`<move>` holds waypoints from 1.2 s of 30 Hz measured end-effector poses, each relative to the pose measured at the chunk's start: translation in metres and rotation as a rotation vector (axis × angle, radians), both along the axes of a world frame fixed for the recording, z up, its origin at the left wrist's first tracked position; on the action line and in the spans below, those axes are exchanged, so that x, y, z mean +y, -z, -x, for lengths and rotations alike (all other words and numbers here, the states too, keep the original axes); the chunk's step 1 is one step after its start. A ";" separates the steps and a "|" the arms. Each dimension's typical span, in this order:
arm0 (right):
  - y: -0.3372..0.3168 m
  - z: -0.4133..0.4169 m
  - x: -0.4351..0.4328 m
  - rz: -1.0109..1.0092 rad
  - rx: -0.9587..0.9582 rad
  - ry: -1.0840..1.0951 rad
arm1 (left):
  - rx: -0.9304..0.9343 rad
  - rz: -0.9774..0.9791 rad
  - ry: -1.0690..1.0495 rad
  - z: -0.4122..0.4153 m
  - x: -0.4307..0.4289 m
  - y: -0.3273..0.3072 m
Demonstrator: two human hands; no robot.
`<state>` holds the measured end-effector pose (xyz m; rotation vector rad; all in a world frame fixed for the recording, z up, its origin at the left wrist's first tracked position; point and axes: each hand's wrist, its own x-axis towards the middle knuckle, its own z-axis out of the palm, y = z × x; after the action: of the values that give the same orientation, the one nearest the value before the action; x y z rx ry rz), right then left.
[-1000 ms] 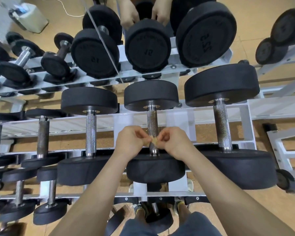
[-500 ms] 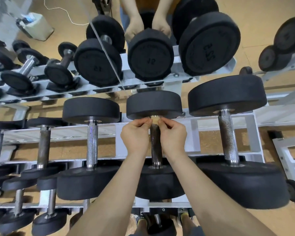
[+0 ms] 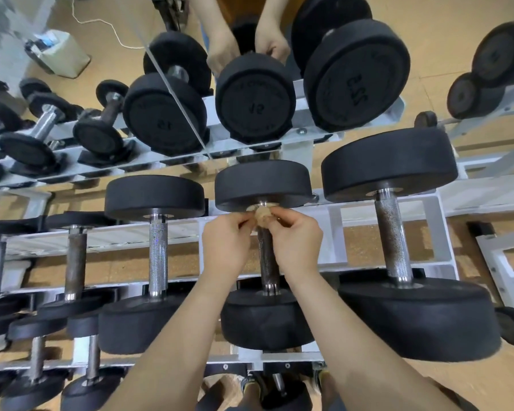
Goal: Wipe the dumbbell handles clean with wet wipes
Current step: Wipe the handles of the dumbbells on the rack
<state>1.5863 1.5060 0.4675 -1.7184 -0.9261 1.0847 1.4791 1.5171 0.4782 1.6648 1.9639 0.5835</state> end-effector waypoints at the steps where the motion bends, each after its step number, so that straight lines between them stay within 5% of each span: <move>1: 0.000 0.002 0.000 -0.044 -0.175 -0.046 | -0.185 0.115 -0.158 0.002 0.002 0.001; 3: 0.004 0.006 0.001 -0.118 -0.449 -0.124 | -0.472 0.183 -0.403 -0.002 0.004 -0.001; 4: 0.005 0.006 0.001 -0.130 -0.483 -0.132 | -0.476 0.164 -0.429 -0.007 0.005 0.000; 8: 0.004 0.004 0.007 -0.009 -0.199 0.018 | 0.098 -0.166 -0.033 -0.023 -0.004 0.001; 12: 0.006 0.006 0.010 0.084 0.056 0.083 | 0.340 -0.400 0.422 -0.016 0.001 0.020; 15: 0.001 -0.003 -0.001 -0.008 -0.330 -0.228 | 0.265 -0.356 0.380 -0.013 0.002 0.010; 18: 0.002 -0.009 -0.014 -0.181 -0.644 -0.520 | -0.138 -0.103 -0.074 -0.019 -0.003 -0.004; 20: 0.004 -0.013 -0.016 -0.188 -0.685 -0.624 | -0.155 -0.013 -0.168 -0.017 -0.005 -0.006; 26: -0.003 -0.018 -0.013 -0.110 -0.644 -0.618 | -0.009 -0.075 0.053 -0.020 -0.010 -0.014; 36: -0.014 -0.040 -0.046 0.136 -0.603 -0.800 | 0.113 0.242 0.018 -0.008 -0.031 -0.014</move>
<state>1.6266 1.4595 0.4812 -1.8627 -2.0814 1.1313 1.4869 1.4864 0.4925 1.5916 2.0056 0.2375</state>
